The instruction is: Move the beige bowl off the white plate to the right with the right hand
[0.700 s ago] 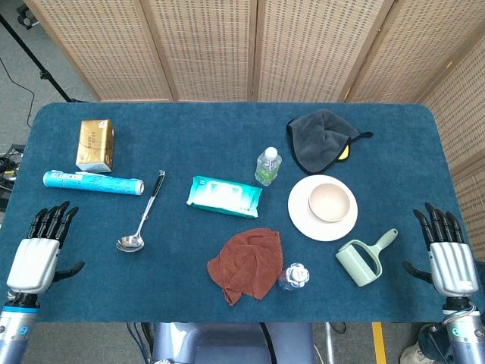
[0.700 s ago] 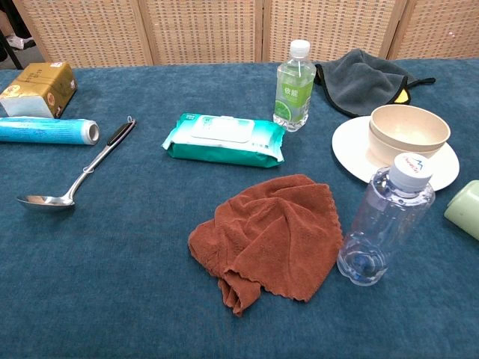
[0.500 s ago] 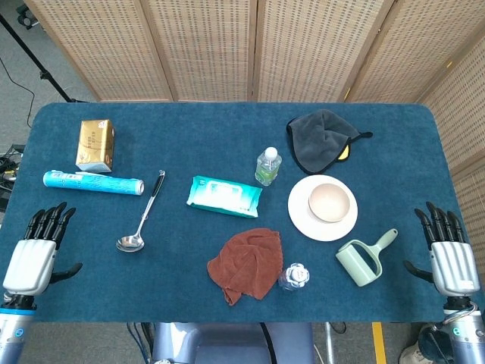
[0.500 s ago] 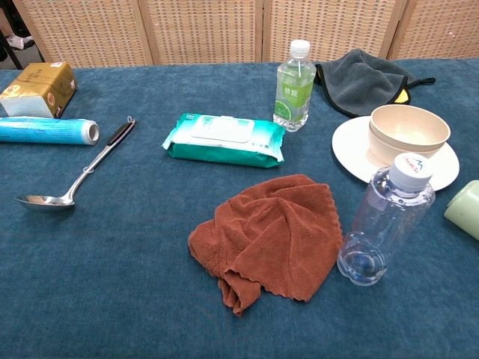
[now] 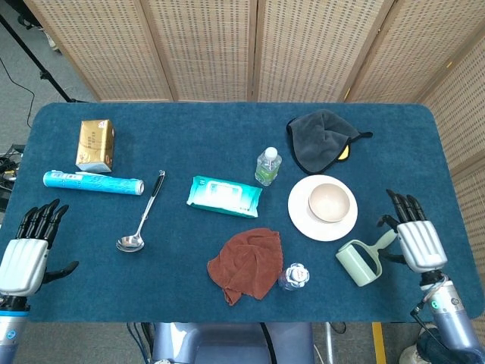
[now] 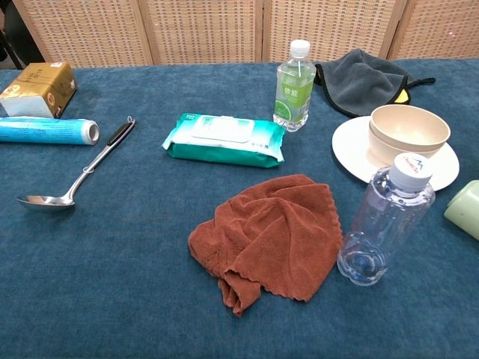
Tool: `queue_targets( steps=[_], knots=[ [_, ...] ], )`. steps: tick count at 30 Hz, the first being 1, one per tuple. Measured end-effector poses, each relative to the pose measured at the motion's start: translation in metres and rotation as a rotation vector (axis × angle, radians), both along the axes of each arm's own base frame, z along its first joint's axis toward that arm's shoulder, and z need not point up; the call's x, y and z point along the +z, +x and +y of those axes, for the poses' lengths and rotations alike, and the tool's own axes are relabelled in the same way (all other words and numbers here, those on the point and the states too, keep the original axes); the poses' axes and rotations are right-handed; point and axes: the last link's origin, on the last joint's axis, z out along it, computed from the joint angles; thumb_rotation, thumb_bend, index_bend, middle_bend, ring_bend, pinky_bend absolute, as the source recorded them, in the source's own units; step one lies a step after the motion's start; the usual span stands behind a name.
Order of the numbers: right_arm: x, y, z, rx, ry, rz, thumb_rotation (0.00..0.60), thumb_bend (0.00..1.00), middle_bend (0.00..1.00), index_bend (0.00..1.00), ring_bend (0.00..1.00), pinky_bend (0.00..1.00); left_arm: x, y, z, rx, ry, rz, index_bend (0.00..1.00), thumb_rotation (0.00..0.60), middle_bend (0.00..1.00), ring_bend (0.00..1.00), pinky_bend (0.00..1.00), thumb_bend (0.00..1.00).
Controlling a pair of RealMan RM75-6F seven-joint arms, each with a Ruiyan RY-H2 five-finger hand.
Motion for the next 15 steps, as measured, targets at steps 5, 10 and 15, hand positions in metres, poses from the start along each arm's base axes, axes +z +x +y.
queue_targets(
  steps=[5,10,15],
  knots=[
    [-0.017,0.014,-0.027,0.015,0.065,0.040,0.600,0.19,0.00,0.45,0.00,0.00,0.002,0.000,-0.001,0.000,0.002,-0.011,0.00,0.600,0.00,0.00,0.00,0.11],
    [-0.028,0.024,-0.038,0.015,0.090,0.064,0.600,0.30,0.00,0.45,0.00,0.00,0.003,-0.002,-0.001,0.003,-0.004,-0.010,0.00,0.600,0.00,0.00,0.00,0.11],
    [-0.036,0.039,-0.046,0.026,0.105,0.064,0.600,0.31,0.00,0.45,0.00,0.00,0.002,-0.001,-0.001,0.002,-0.011,-0.010,0.00,0.600,0.00,0.00,0.00,0.11]
  ],
)
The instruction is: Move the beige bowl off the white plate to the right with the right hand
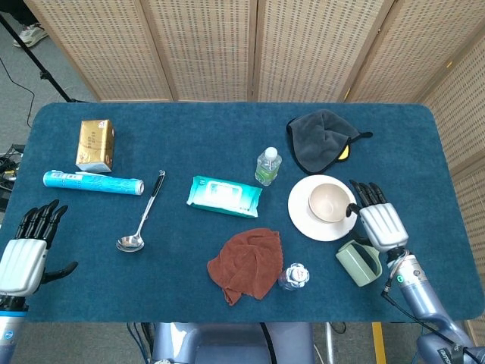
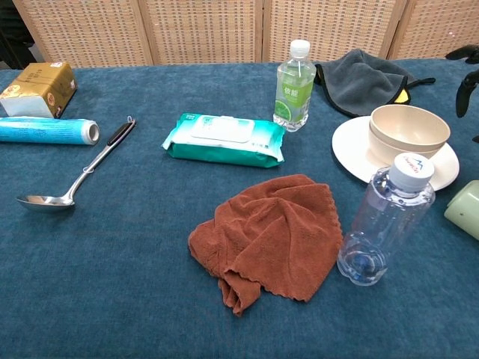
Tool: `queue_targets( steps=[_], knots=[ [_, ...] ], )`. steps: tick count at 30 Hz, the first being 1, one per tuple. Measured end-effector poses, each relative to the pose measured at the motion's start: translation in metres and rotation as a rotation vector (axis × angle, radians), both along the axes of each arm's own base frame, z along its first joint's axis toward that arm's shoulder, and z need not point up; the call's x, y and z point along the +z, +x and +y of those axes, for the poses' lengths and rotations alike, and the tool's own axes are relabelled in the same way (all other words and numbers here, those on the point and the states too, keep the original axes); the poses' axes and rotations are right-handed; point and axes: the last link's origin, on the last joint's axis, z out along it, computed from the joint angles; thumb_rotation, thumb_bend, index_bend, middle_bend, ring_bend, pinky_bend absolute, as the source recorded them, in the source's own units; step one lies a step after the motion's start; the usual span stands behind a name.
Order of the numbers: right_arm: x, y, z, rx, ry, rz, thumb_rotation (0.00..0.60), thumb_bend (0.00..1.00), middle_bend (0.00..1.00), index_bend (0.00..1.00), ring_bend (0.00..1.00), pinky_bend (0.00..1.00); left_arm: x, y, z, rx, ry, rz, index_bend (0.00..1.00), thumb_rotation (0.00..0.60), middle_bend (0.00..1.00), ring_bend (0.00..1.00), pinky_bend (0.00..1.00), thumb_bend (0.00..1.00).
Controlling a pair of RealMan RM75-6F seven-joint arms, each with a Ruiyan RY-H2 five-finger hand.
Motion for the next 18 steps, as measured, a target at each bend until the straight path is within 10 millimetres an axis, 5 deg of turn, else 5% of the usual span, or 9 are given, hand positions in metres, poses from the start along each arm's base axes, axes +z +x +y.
queue_targets(
  steps=[18],
  knots=[
    [-0.034,0.022,-0.016,-0.038,0.073,0.017,0.600,0.36,0.00,0.45,0.00,0.00,0.003,-0.001,0.000,0.004,0.003,-0.008,0.00,0.600,0.00,0.00,0.00,0.12]
  ],
)
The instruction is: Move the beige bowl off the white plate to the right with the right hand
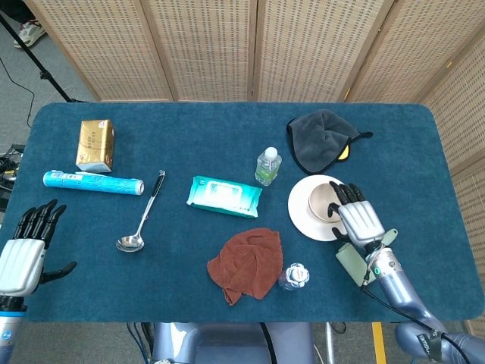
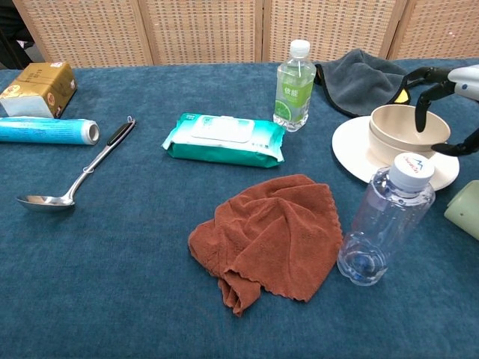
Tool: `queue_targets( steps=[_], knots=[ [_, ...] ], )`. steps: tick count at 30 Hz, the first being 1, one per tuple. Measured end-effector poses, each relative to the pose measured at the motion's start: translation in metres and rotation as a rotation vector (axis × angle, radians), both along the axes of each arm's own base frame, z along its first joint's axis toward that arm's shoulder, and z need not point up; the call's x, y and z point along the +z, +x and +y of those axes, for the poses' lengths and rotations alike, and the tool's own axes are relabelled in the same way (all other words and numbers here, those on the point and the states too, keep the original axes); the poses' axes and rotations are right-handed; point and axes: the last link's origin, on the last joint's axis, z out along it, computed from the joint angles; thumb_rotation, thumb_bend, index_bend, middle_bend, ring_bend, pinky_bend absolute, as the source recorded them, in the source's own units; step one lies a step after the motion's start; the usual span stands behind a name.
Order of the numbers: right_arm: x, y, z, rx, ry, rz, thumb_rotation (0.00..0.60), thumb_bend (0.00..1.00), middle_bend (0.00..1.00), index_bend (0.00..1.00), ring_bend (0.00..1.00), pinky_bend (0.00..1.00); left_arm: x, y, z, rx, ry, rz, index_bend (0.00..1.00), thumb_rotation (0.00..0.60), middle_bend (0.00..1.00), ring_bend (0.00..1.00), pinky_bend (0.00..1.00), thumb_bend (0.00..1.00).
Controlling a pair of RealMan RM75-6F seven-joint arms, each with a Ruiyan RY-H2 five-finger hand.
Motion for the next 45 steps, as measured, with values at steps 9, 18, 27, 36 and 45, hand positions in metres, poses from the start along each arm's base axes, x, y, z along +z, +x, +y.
queue_targets(
  steps=[9,18,27,36,45],
  knots=[
    [-0.010,-0.004,-0.005,-0.027,0.000,0.015,0.600,0.36,0.00,0.45,0.00,0.00,0.002,-0.002,0.001,0.003,0.004,-0.004,0.00,0.600,0.00,0.00,0.00,0.12],
    [-0.017,-0.009,-0.012,-0.051,0.004,0.015,0.600,0.40,0.00,0.52,0.00,0.00,0.001,-0.002,0.001,0.007,0.002,-0.002,0.00,0.600,0.00,0.00,0.00,0.12],
    [-0.022,-0.012,-0.017,-0.069,0.005,-0.007,0.600,0.44,0.00,0.64,0.00,0.00,0.002,-0.003,0.001,0.014,0.004,-0.001,0.00,0.600,0.00,0.00,0.00,0.12],
    [-0.022,-0.010,-0.020,-0.059,-0.006,-0.023,0.600,0.50,0.00,0.69,0.00,0.00,0.001,-0.003,0.002,0.016,0.001,0.002,0.00,0.600,0.00,0.00,0.00,0.12],
    [-0.011,0.002,-0.019,-0.018,-0.034,-0.056,0.600,0.52,0.00,0.69,0.00,0.00,0.001,-0.004,0.001,0.020,0.001,0.002,0.00,0.600,0.00,0.00,0.00,0.12]
  ],
)
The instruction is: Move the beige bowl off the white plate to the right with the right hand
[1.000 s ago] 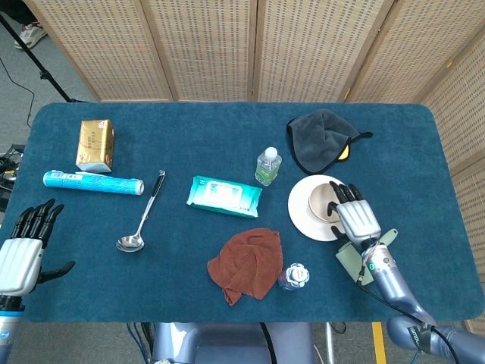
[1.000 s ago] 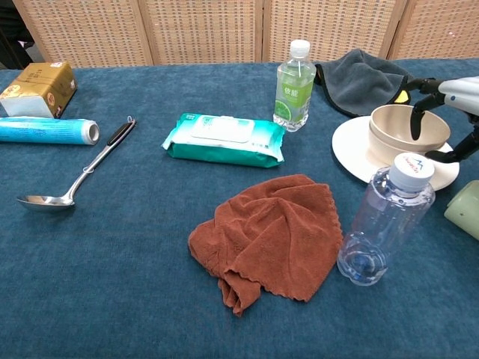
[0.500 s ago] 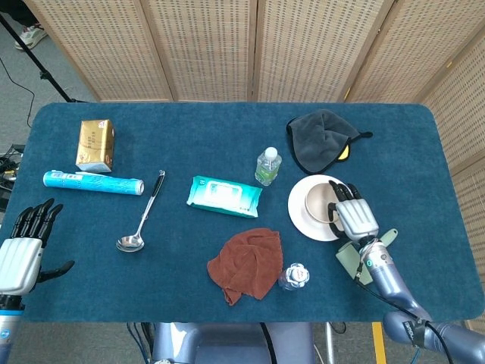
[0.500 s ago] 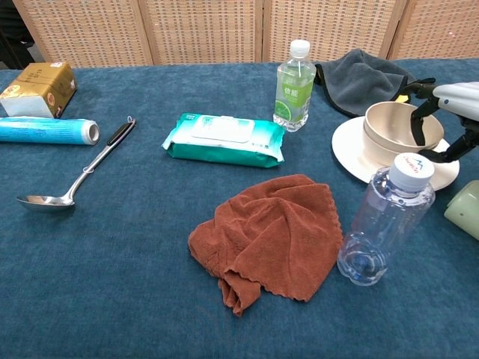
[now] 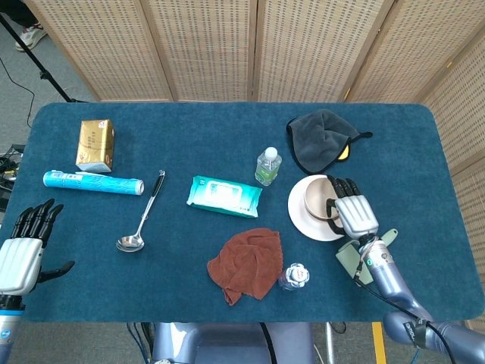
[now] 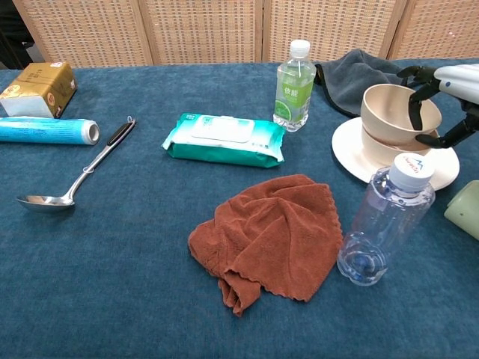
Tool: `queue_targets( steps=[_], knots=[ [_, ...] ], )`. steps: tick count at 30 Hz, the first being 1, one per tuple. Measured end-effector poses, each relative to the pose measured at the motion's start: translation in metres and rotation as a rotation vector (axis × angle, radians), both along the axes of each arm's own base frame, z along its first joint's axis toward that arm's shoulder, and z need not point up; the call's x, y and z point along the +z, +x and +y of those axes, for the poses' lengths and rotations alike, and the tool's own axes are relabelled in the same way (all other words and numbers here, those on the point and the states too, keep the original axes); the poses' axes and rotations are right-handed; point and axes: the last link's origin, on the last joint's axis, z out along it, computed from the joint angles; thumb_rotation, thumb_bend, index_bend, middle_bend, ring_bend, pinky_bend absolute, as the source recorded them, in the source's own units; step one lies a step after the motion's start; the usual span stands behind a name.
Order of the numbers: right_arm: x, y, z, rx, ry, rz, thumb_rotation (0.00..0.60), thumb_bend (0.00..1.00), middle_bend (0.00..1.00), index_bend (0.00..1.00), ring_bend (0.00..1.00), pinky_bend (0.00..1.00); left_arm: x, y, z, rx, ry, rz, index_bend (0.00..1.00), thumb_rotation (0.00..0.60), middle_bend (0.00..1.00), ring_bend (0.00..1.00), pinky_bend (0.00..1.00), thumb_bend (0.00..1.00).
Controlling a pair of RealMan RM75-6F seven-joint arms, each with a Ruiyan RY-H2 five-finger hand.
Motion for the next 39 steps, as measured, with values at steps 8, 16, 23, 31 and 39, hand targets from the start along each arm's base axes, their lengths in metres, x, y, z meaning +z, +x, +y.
queue_targets(
  steps=[8,16,23,31,39],
  knots=[
    [0.032,0.017,-0.005,0.052,-0.090,-0.023,0.600,0.60,0.00,0.70,0.00,0.00,0.001,0.000,-0.001,-0.001,0.001,-0.005,0.00,0.600,0.00,0.00,0.00,0.11],
    [0.063,0.000,-0.027,-0.017,-0.172,0.039,0.600,0.62,0.00,0.71,0.00,0.00,0.000,0.000,-0.002,0.000,-0.015,-0.007,0.00,0.600,0.00,0.00,0.00,0.12],
    [0.076,-0.043,-0.043,-0.138,-0.195,0.130,0.600,0.62,0.00,0.72,0.00,0.00,-0.003,0.001,-0.001,0.006,-0.030,-0.009,0.00,0.600,0.00,0.00,0.00,0.12],
    [0.064,-0.088,-0.052,-0.265,-0.167,0.170,0.600,0.62,0.00,0.72,0.00,0.00,-0.003,0.001,-0.001,0.010,-0.030,-0.008,0.00,0.600,0.00,0.00,0.00,0.12],
    [0.043,-0.112,-0.053,-0.325,-0.130,0.155,0.600,0.55,0.00,0.65,0.00,0.00,-0.005,0.000,0.000,0.017,-0.034,0.000,0.00,0.600,0.00,0.00,0.00,0.12]
  ],
)
